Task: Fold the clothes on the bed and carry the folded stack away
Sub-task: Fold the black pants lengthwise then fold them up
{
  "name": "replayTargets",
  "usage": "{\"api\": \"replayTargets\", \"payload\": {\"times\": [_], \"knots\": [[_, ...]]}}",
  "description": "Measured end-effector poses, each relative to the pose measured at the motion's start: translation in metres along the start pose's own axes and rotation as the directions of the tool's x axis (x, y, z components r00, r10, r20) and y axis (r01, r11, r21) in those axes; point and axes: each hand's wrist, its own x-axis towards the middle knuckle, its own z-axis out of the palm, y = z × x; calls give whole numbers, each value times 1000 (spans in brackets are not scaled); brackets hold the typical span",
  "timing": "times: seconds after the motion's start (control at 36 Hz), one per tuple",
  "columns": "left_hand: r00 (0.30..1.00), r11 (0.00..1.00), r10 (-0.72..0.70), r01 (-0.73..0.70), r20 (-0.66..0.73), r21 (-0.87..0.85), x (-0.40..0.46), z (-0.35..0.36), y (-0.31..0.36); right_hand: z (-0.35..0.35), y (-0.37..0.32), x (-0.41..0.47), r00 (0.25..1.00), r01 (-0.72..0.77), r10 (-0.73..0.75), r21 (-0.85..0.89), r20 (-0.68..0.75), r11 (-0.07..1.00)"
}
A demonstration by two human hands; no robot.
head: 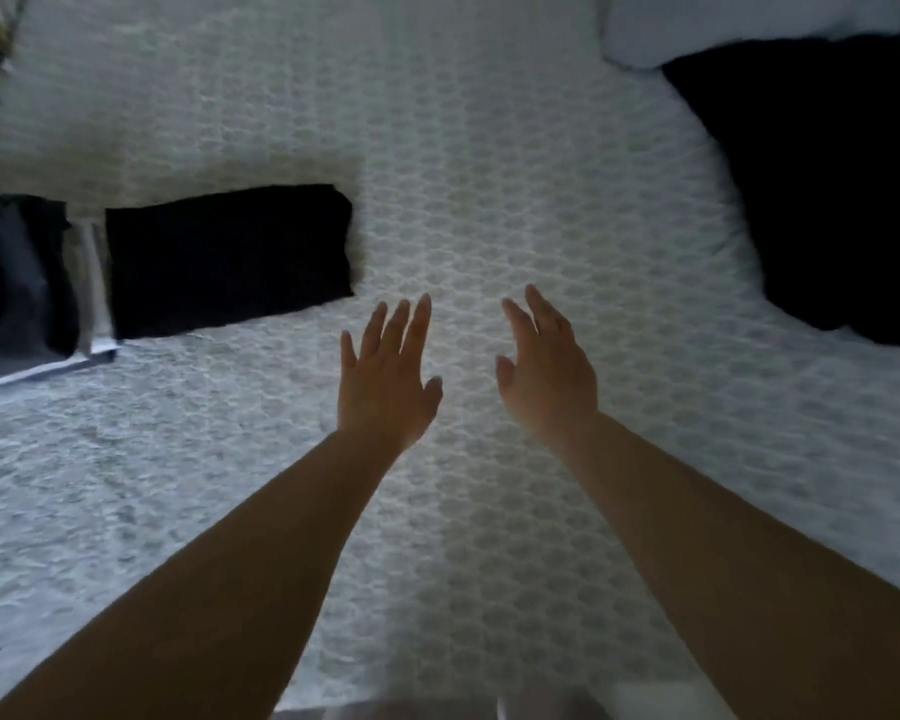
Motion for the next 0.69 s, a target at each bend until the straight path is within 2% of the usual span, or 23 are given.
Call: {"api": "replayTargets", "payload": {"times": [0.11, 0.19, 0.31, 0.44, 0.56, 0.69], "knots": [[998, 995, 56, -55, 17, -79, -13, -14, 88, -59, 59, -45, 997, -62, 64, -62, 35, 996], [987, 986, 154, -151, 45, -67, -19, -33, 142, -103, 95, -63, 988, -138, 143, -95, 50, 986], [953, 954, 298, -298, 51, 10, -16, -61, 198, -147, 127, -80, 969, -247, 248, -55, 5, 967], [911, 912, 398, -405, 109, 57, -8, -81, 255, -176, 160, -109, 942, -333, 335, 37, -33, 942], [894, 894, 417, -436, 165, 103, -5, -81, 289, -184, 193, -129, 914, -401, 405, 103, -20, 910], [878, 879, 421, -457, 227, 137, 10, -68, 336, -196, 245, -131, 900, -435, 434, 99, 35, 895]]}}
